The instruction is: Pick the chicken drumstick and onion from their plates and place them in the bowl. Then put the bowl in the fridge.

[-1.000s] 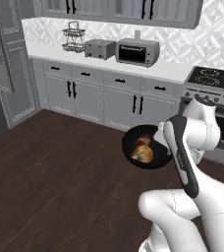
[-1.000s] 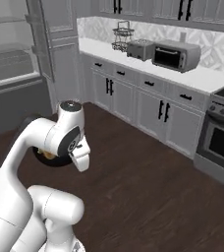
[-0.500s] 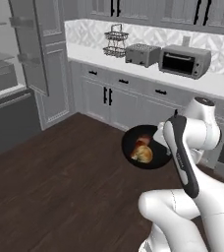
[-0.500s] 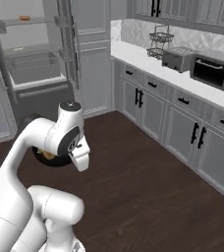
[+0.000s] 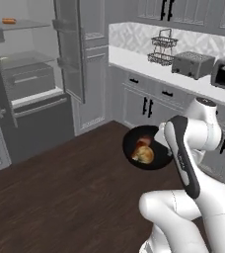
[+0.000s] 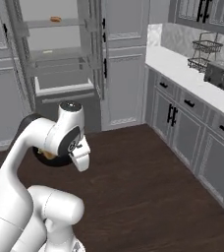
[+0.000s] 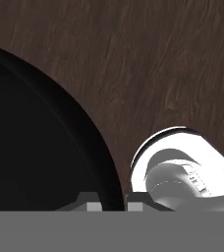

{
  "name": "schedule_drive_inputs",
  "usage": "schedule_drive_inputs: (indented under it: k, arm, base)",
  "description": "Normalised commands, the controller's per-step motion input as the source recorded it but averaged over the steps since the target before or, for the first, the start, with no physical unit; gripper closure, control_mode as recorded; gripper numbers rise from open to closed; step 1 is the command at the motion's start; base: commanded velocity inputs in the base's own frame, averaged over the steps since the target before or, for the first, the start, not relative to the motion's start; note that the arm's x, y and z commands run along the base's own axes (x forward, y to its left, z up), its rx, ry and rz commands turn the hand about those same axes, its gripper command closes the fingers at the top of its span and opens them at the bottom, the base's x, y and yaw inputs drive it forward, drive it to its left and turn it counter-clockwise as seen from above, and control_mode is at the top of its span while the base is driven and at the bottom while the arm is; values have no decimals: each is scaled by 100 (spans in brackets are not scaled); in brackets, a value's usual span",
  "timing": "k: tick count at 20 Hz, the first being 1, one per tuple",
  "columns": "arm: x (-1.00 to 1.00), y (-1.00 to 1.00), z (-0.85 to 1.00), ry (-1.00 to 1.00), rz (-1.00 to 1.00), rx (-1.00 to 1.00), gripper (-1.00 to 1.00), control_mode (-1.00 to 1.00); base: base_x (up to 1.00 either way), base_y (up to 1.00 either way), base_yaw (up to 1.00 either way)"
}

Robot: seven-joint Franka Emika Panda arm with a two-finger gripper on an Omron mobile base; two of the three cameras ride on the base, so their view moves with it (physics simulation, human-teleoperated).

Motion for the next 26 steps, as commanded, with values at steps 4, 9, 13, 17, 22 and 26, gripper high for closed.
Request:
schedule_drive_inputs:
  k: [4,9,13,17,22,26]
  arm:
    - [0,0,0,0,0,0,100,100]
    - [0,0,0,0,0,0,100,100]
    - [0,0,0,0,0,0,100,100]
    - [0,0,0,0,0,0,100,100]
    - [0,0,0,0,0,0,100,100]
    - [0,0,0,0,0,0,100,100]
  base:
    - [100,-7,35]
    - [100,-16,33]
    - [100,-22,35]
    - [100,-27,32]
    - [100,-30,34]
    - [100,-31,29]
